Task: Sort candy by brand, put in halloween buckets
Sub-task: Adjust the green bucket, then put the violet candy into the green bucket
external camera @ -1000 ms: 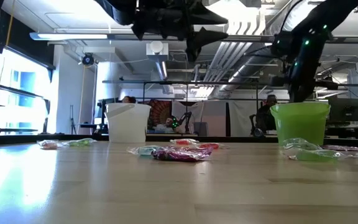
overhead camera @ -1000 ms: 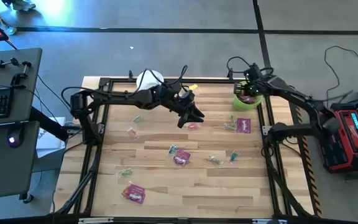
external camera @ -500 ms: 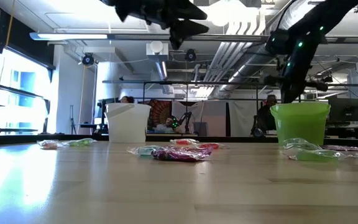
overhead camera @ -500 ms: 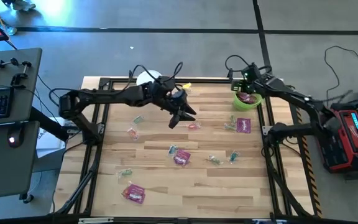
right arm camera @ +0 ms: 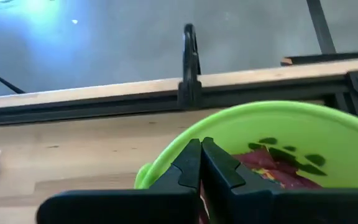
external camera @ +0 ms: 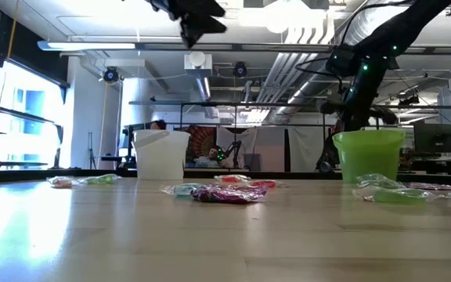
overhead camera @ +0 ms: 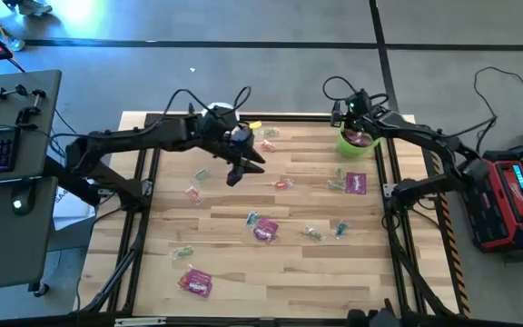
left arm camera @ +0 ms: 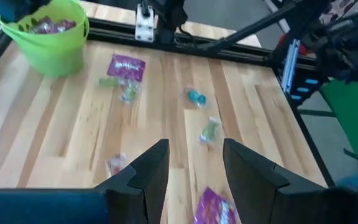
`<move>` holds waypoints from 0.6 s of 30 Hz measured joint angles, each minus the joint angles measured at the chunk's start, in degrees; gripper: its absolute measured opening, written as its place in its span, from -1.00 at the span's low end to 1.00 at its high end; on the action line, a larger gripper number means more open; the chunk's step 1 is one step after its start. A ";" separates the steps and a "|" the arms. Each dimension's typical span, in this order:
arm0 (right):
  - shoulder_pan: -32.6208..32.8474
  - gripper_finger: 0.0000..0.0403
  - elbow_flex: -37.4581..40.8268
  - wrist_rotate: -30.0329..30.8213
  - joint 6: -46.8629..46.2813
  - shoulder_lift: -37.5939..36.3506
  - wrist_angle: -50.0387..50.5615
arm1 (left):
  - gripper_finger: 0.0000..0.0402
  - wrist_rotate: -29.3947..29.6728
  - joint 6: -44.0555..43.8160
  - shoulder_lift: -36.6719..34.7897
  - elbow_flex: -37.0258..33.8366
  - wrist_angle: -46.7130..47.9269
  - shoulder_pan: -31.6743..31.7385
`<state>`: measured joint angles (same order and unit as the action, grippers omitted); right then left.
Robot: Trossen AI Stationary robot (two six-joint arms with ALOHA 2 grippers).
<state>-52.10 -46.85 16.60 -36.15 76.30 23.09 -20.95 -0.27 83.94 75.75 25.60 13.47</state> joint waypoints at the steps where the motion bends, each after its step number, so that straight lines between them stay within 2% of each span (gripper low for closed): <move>1: -0.02 -1.00 0.00 -0.06 0.80 -0.31 0.04 | -0.28 -0.04 0.03 -0.83 0.00 1.28 -0.14; 6: 2.01 -1.00 0.00 4.10 5.77 -4.14 1.04 | -0.28 -0.30 3.17 -5.02 0.00 13.63 -3.31; 11: 5.64 -1.00 0.00 5.33 10.13 -9.98 1.51 | -0.28 -0.33 2.33 -6.95 0.00 27.72 -9.17; 18: 14.04 -1.00 0.00 5.25 10.98 -16.17 2.15 | -0.28 4.37 -3.05 -7.01 -0.02 36.42 -20.55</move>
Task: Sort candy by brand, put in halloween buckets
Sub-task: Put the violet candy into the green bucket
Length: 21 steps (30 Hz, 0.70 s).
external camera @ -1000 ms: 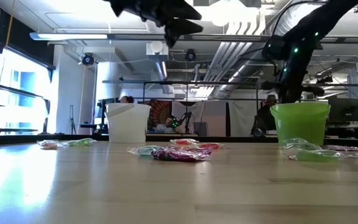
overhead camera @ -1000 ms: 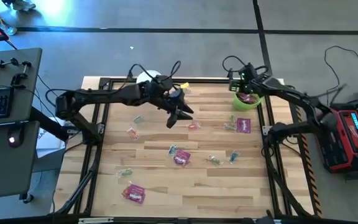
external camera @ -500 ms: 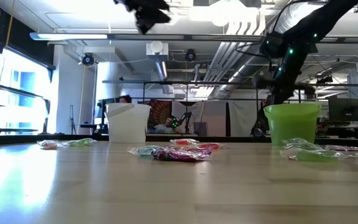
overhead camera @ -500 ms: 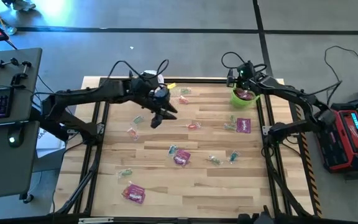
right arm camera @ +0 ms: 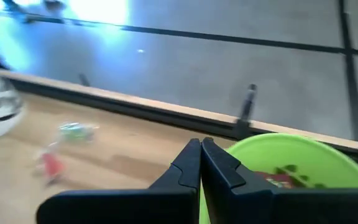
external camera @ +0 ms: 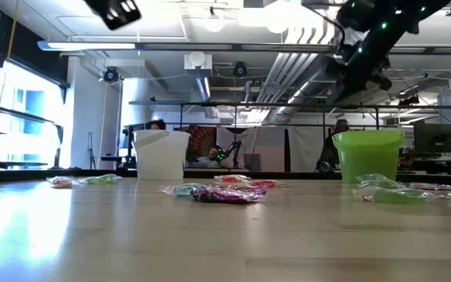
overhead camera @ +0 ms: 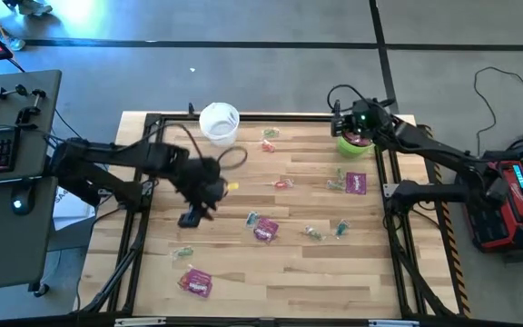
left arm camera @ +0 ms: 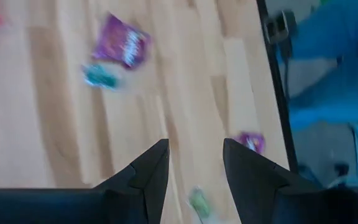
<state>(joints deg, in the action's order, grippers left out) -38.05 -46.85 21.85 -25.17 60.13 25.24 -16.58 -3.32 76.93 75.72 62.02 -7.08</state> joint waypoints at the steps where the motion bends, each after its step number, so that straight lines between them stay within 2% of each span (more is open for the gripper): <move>1: 1.33 -1.00 0.00 0.00 0.00 -0.54 0.15 | -0.28 0.67 -0.72 0.00 0.00 0.69 -1.83; 5: 6.39 -1.00 0.00 -0.19 -0.01 -1.55 0.23 | -0.32 3.16 -4.39 -0.09 -0.56 2.91 -9.87; 11: 11.36 -1.00 0.00 2.04 -0.32 -1.63 0.22 | -0.46 3.24 -13.61 -1.64 -7.78 -0.01 -20.81; 16: 13.61 -1.00 0.00 2.12 -0.34 -1.63 0.22 | -0.50 4.08 -23.38 -2.14 -15.21 -11.43 -28.88; 21: 14.68 -1.00 0.00 2.12 -0.31 -1.63 0.24 | -0.41 8.15 -30.85 -0.78 -21.11 -22.19 -34.68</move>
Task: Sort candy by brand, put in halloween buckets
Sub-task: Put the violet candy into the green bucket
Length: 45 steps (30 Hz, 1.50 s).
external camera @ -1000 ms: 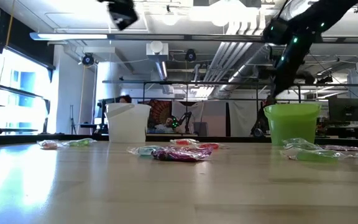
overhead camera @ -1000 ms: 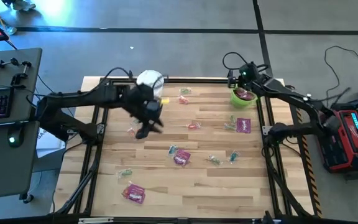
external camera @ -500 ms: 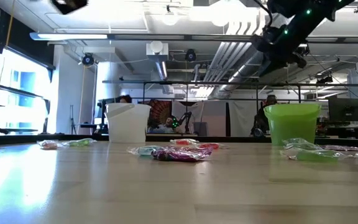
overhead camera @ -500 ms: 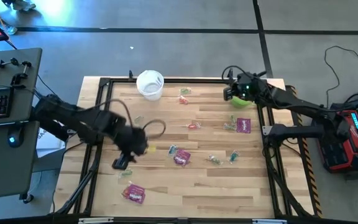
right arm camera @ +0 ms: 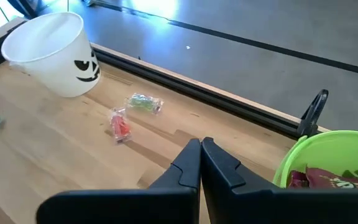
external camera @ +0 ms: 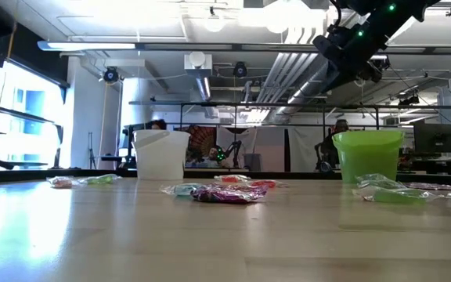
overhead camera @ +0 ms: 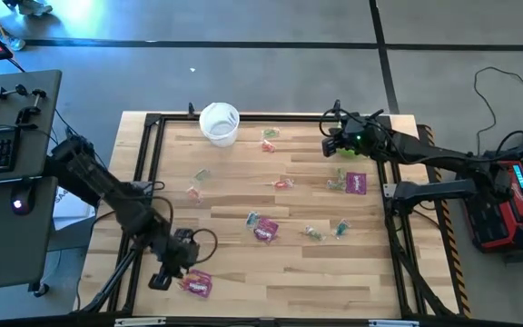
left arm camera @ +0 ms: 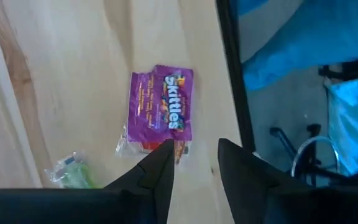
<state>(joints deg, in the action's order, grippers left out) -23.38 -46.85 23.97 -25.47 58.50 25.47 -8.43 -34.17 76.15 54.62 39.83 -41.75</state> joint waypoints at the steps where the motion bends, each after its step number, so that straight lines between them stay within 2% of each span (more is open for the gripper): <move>1: 0.11 -1.00 0.00 0.00 0.00 0.00 0.02 | -0.38 0.98 -1.09 0.42 -0.75 -1.13 -0.80; 5: 0.22 -1.00 0.00 -0.03 0.00 0.00 0.05 | -0.22 4.41 -2.05 2.81 -2.52 -3.66 -2.73; 9: 0.22 -1.00 0.00 -0.11 -0.11 0.00 0.11 | -0.07 5.45 -1.26 6.94 -2.54 -5.84 -3.08; 14: 0.24 -1.00 0.00 -0.29 -0.01 0.00 0.18 | 0.06 8.65 -1.17 12.50 -2.52 -10.58 -3.48; 20: 0.26 -1.00 -0.02 -0.60 0.04 0.00 0.50 | 0.08 10.41 -1.01 17.32 -2.52 -11.41 -3.48; 28: 0.26 -1.00 -0.02 -1.06 1.09 0.00 0.55 | 0.08 6.43 2.96 21.86 -2.37 -11.91 -3.71; 33: 0.26 -1.00 -0.02 -1.62 1.09 0.00 0.55 | -0.04 5.93 3.81 22.11 -2.34 -11.71 -3.67; 45: 0.26 -1.00 -0.02 -1.64 1.53 0.00 0.55 | -0.76 4.38 5.97 20.08 -2.58 -9.58 -3.62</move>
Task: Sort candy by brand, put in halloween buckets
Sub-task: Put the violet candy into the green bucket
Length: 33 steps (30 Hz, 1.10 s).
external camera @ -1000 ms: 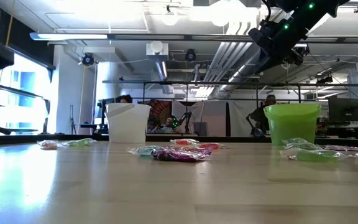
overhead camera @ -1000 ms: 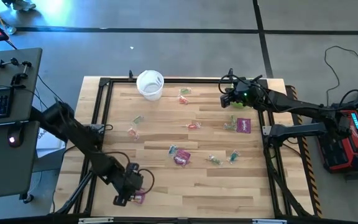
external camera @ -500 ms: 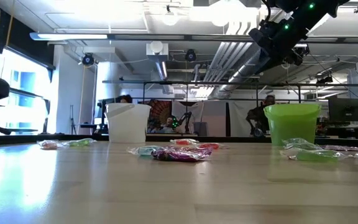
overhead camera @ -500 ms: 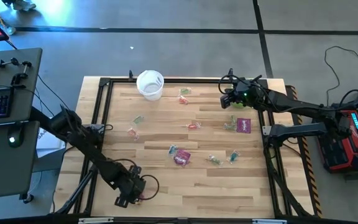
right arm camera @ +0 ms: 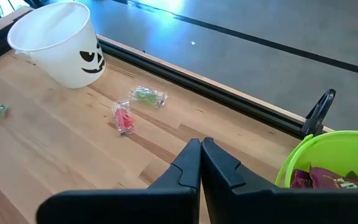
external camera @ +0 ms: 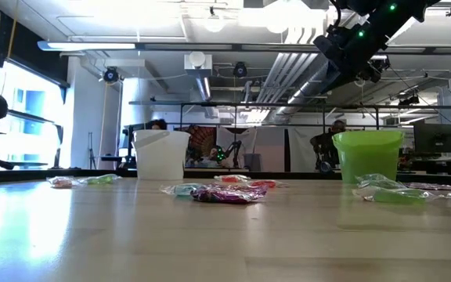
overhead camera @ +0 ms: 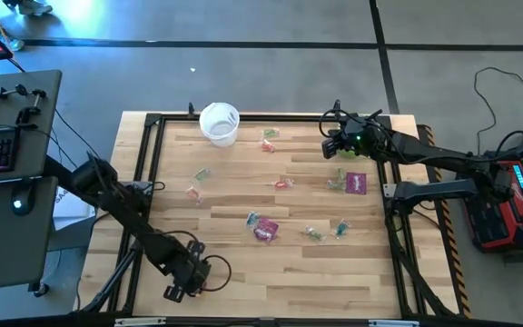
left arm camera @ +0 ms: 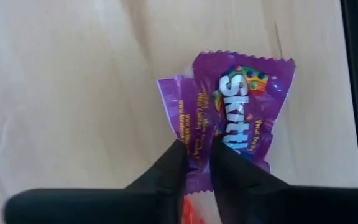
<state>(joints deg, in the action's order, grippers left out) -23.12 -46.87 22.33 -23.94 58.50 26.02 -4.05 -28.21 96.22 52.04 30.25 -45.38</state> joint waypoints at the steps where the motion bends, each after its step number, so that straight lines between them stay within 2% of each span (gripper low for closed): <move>1: 0.01 -1.00 0.00 0.00 0.01 0.00 0.00 | -0.80 0.04 0.00 -0.47 -0.03 0.43 0.13; 7: -0.02 -1.00 0.00 -0.51 1.06 0.00 -0.04 | -0.95 0.68 1.20 -4.12 -0.05 4.91 1.54; 12: 0.05 -1.00 -0.02 -2.84 1.97 0.00 -0.04 | -0.98 4.76 2.67 -9.01 -0.05 9.66 4.38; 16: 0.05 -1.00 -0.02 -6.39 1.92 0.00 -0.34 | -0.98 6.44 2.97 -13.70 -0.05 12.70 10.34; 21: 0.35 -0.96 -0.04 -15.38 -1.14 0.00 -1.56 | -0.98 6.81 3.64 -18.38 -0.03 12.65 22.86; 26: 3.90 -0.73 -0.04 -19.59 -4.70 0.03 -6.30 | -0.98 7.36 4.77 -20.04 0.18 4.53 36.94; 33: 10.99 -0.24 -0.05 -18.90 -9.47 0.42 -22.38 | -0.99 8.19 2.42 -19.60 3.07 -15.70 50.52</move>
<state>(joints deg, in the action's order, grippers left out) -12.12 -46.92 3.43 -33.41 58.92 3.64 4.14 -25.78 76.62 55.11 14.55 5.14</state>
